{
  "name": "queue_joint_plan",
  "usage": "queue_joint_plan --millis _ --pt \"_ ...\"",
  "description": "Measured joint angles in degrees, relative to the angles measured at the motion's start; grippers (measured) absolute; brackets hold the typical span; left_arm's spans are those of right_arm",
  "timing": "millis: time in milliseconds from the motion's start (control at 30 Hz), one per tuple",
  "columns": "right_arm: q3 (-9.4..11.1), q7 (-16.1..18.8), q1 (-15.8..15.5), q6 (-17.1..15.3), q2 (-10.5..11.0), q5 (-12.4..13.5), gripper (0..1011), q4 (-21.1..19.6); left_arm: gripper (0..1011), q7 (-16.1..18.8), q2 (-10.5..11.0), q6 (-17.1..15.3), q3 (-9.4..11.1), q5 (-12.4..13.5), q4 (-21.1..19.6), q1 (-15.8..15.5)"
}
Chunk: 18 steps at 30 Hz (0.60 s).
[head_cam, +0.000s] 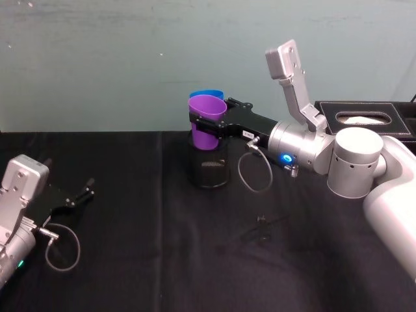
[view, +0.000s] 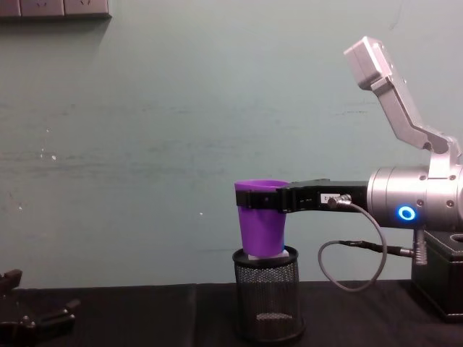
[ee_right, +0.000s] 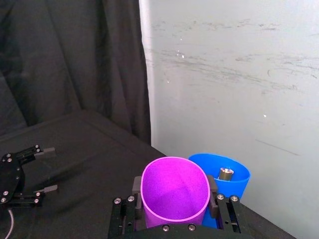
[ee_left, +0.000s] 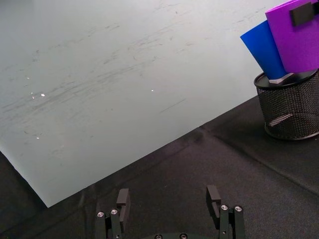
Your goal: Pick up one cup with a gripper and tap it against the other cup.
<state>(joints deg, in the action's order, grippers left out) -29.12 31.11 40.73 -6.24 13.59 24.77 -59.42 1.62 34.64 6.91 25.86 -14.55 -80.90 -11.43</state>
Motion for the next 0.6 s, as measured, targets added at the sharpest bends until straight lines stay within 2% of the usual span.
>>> queue_joint_plan --millis 600 --pt "0.00 0.00 0.00 0.00 0.00 0.00 726 0.00 1000 0.00 0.00 0.00 0.00 0.00 0.00 0.00"
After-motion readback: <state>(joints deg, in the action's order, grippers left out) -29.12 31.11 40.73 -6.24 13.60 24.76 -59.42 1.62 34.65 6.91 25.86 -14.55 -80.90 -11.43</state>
